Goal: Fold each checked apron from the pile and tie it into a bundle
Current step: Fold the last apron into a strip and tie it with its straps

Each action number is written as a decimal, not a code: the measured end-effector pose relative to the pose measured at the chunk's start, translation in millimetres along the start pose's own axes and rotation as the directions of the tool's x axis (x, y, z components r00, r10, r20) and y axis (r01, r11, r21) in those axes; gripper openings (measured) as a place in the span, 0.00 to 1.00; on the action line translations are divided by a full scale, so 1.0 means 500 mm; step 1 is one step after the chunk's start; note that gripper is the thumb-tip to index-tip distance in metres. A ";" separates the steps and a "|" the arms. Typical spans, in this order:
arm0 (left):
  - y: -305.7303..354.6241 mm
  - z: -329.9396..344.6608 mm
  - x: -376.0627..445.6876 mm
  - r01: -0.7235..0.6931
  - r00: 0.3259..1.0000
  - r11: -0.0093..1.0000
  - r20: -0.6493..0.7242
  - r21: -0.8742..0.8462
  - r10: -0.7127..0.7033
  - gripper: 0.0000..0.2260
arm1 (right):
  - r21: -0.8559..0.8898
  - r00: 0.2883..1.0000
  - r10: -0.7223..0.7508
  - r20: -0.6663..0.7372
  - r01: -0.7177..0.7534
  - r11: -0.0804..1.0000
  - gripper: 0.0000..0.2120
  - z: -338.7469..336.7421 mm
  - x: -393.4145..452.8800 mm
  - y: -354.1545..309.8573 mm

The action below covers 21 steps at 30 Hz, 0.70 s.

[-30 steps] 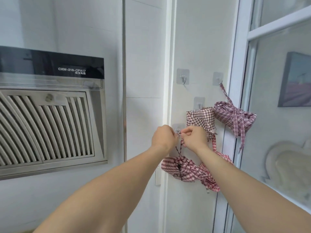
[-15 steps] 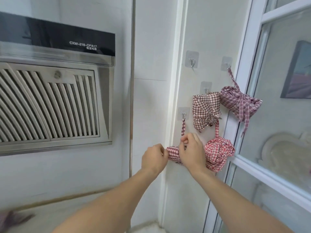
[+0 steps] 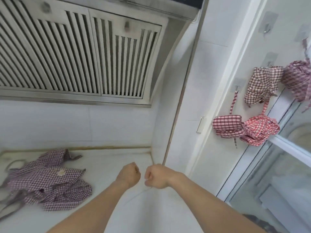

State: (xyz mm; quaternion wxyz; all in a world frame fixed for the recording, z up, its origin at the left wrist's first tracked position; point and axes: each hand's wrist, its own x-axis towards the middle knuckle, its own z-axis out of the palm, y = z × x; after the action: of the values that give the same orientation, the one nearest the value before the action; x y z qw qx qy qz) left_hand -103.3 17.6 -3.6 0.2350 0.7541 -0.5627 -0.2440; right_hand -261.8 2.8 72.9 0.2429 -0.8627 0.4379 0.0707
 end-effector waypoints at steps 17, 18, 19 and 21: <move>-0.665 -0.104 -0.099 0.229 0.925 0.917 0.220 0.327 -0.310 0.35 | 0.015 0.941 0.072 0.331 -0.082 0.997 0.21 0.398 0.303 -0.281; -0.668 -0.096 -0.103 0.210 0.923 0.908 0.232 0.362 -0.306 0.34 | 0.012 0.941 0.075 0.330 -0.084 0.996 0.23 0.407 0.305 -0.284; -0.674 -0.089 -0.104 0.192 0.930 0.905 0.226 0.380 -0.292 0.32 | 0.010 0.942 0.079 0.326 -0.087 0.996 0.25 0.420 0.312 -0.289; -0.670 -0.078 -0.103 0.127 0.958 0.921 0.194 0.369 -0.210 0.24 | -0.011 0.967 0.093 0.237 -0.093 0.996 0.31 0.440 0.320 -0.297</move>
State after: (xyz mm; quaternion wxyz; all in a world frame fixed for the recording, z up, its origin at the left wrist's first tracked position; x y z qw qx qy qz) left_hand 154.4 156.2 -178.8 0.0071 0.7965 -0.5531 -0.2442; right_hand -27.4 67.0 -119.5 0.2900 -0.8266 0.4456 0.1847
